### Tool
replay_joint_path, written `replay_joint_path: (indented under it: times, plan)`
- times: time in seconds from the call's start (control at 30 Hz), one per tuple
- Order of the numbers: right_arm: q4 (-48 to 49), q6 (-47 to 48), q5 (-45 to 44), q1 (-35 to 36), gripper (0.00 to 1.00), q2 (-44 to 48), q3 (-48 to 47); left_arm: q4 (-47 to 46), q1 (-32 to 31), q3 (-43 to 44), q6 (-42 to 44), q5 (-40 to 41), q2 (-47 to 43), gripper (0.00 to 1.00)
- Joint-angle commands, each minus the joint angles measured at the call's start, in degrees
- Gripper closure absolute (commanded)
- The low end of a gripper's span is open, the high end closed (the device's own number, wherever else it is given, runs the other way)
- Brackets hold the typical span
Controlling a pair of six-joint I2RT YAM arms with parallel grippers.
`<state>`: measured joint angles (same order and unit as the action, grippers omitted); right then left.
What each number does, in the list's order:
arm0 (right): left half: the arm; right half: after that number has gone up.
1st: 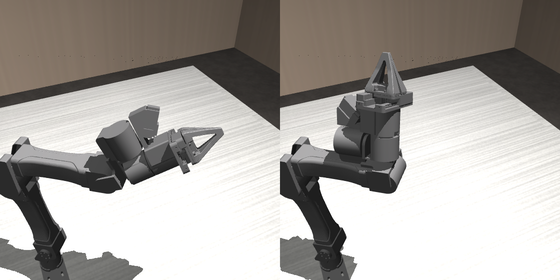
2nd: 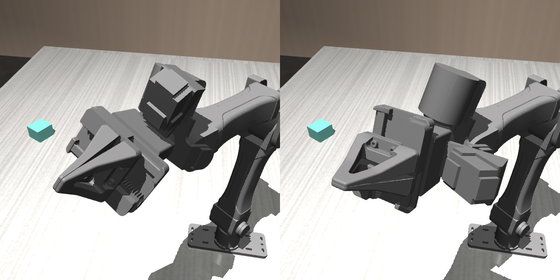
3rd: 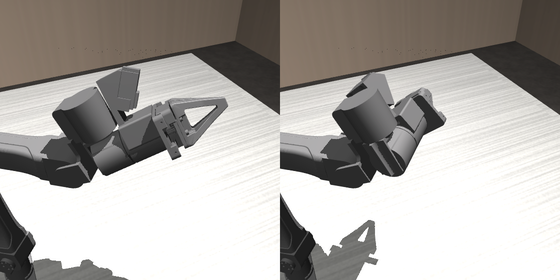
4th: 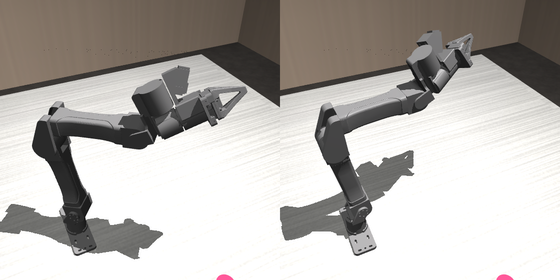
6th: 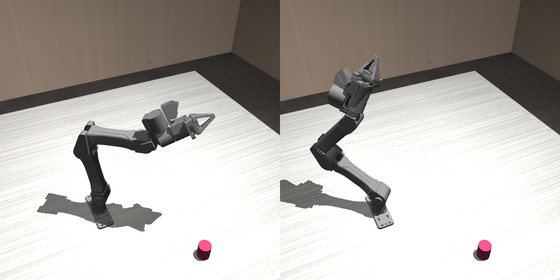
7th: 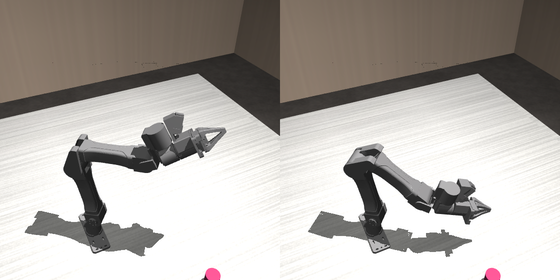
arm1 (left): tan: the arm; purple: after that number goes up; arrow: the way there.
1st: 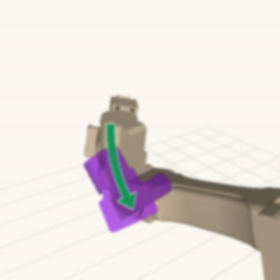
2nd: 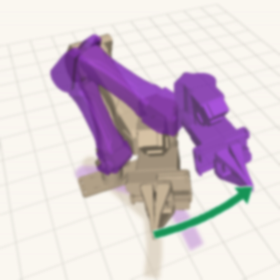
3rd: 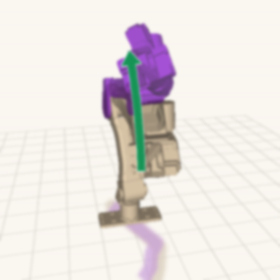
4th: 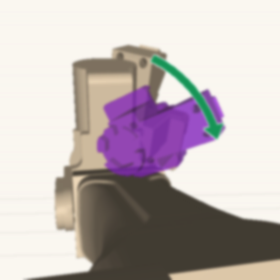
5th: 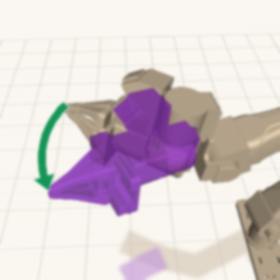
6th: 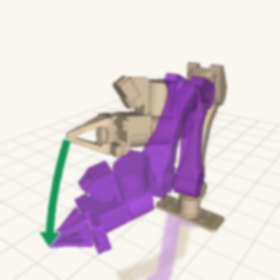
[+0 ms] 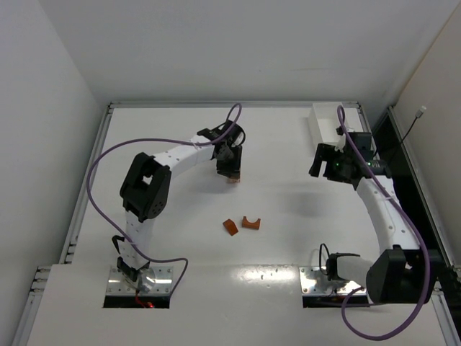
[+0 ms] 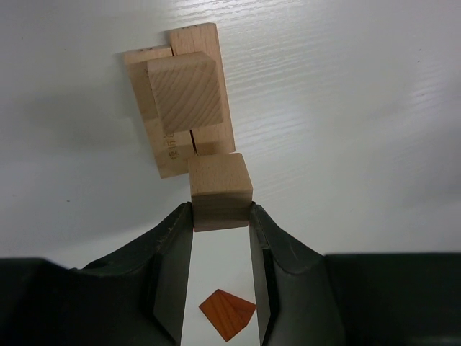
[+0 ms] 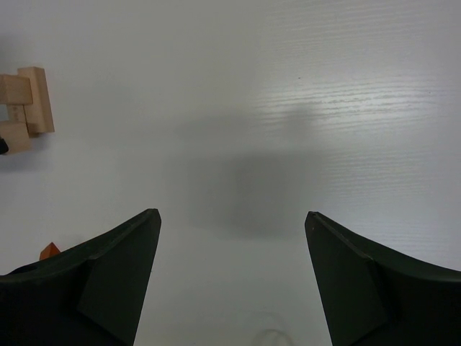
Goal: Build the wood block tower
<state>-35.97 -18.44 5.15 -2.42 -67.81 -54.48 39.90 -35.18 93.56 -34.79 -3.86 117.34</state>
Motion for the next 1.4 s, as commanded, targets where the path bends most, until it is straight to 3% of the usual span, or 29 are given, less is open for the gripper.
replay_joint_path:
  times: [0.0,1.37]
  plan:
    - [2.91,-0.64,1.26,-0.57,0.21,-0.74,-2.39,-0.7,-0.5,2.59,0.07,0.25,0.69,1.0]
    - [3.97,-0.64,2.32,-0.57,0.21,-5.13,-4.5,-0.7,0.55,5.85,0.07,4.12,3.33,1.0]
